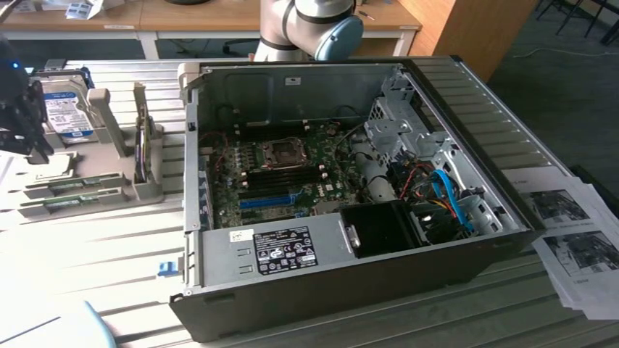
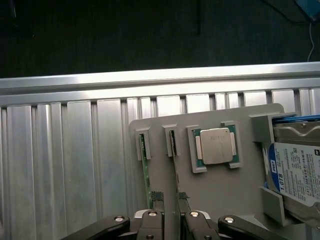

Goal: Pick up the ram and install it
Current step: 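Pick up the ram and move it above insertion slot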

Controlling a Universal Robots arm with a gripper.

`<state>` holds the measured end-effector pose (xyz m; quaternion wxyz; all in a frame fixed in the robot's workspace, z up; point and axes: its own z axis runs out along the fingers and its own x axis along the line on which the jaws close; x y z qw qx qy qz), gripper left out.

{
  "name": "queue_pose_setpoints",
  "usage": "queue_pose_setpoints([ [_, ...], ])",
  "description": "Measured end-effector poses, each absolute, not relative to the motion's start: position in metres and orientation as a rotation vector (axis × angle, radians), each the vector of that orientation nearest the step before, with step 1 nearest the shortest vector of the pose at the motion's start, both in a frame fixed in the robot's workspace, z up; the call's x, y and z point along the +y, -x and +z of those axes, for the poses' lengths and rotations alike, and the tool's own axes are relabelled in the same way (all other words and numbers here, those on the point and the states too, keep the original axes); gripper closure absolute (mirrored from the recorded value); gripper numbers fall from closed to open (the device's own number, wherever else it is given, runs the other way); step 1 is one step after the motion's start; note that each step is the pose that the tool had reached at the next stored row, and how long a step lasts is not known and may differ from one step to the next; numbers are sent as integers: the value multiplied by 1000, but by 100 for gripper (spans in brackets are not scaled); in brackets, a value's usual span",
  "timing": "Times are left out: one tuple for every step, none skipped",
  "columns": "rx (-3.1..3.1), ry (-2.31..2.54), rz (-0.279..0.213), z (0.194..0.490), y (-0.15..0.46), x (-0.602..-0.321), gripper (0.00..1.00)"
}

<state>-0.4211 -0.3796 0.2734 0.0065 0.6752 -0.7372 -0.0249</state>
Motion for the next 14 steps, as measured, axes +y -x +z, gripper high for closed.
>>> queue_pose_setpoints([
  [-2306, -2112, -78, 272, 421, -380, 77],
  [-2307, -2112, -78, 271, 421, -380, 77],
  [-2306, -2112, -78, 270, 421, -380, 77],
  [-2306, -2112, -78, 269, 421, -380, 77],
  [-2307, -2112, -78, 268, 421, -380, 77],
  [-2306, -2112, -78, 267, 421, -380, 77],
  [-2306, -2112, -78, 266, 421, -380, 77],
  [-2306, -2112, -78, 265, 421, -380, 77],
  [-2306, -2112, -78, 264, 421, -380, 77],
  [-2306, -2112, -78, 263, 421, -380, 77],
  [-2306, -2112, -78, 261, 421, -380, 77],
  [-2306, -2112, -78, 260, 421, -380, 77],
  [-2307, -2112, -78, 259, 421, -380, 77],
  [-2307, -2112, -78, 258, 421, -380, 77],
])
